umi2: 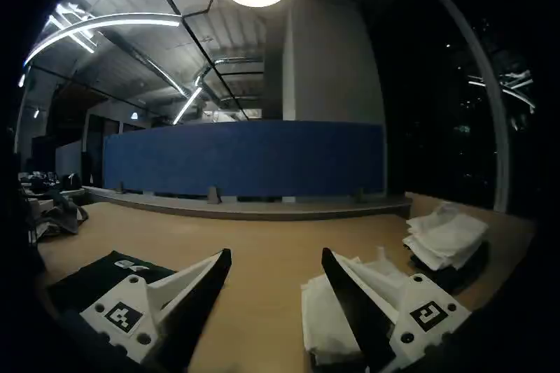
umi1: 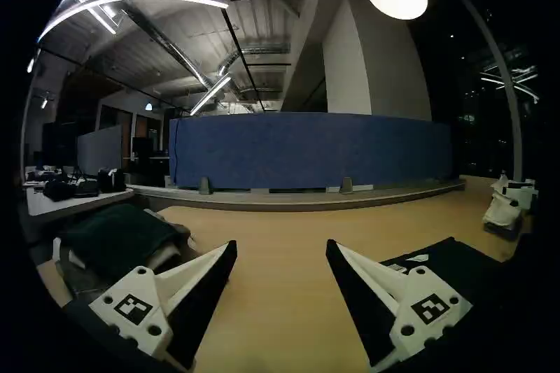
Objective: Fold towel
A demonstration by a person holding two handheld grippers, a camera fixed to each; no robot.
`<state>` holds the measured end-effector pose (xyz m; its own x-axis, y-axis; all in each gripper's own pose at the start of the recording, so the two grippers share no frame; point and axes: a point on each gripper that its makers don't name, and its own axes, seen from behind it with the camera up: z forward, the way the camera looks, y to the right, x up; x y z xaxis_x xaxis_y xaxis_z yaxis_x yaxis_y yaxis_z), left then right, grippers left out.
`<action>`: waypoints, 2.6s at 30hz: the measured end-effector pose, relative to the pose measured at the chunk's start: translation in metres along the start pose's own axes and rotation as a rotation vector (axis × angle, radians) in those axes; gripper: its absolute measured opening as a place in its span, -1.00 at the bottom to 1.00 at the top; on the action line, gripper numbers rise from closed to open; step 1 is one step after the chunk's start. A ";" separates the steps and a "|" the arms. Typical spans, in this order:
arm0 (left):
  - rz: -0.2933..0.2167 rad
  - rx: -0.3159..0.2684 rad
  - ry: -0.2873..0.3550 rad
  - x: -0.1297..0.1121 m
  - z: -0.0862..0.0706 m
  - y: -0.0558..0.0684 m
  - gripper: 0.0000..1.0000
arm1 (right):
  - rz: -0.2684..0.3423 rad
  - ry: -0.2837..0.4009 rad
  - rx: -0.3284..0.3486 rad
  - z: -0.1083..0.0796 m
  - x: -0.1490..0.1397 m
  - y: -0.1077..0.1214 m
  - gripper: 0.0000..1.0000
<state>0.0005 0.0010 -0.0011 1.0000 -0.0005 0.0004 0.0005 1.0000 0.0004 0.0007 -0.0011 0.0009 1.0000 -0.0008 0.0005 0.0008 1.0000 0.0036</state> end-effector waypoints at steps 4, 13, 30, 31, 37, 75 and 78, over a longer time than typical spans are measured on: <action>0.001 0.001 0.000 0.000 0.000 0.000 0.88 | 0.000 0.001 0.000 0.000 -0.001 -0.001 1.00; 0.002 0.031 -0.003 0.003 -0.001 -0.005 0.88 | -0.005 0.009 -0.003 -0.003 0.007 -0.001 1.00; -0.002 0.015 0.017 0.137 -0.013 -0.003 0.88 | -0.014 0.007 -0.018 -0.028 0.137 -0.002 1.00; -0.001 0.014 0.017 0.145 -0.014 -0.002 0.88 | -0.011 0.005 -0.021 -0.029 0.145 -0.001 1.00; 0.003 -0.002 0.014 0.187 -0.015 0.004 0.88 | 0.010 0.014 -0.026 -0.031 0.189 -0.002 1.00; 0.126 -0.619 -0.460 0.116 -0.083 0.127 0.89 | -0.242 -0.425 0.541 -0.078 0.138 -0.094 1.00; 0.143 -0.628 -0.475 0.107 -0.087 0.130 0.89 | -0.245 -0.438 0.546 -0.080 0.131 -0.095 1.00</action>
<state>0.1075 0.1310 -0.0882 0.8835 0.2688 0.3836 0.0140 0.8034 -0.5952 0.1320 -0.0962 -0.0797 0.8792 -0.3396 0.3343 0.1095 0.8267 0.5518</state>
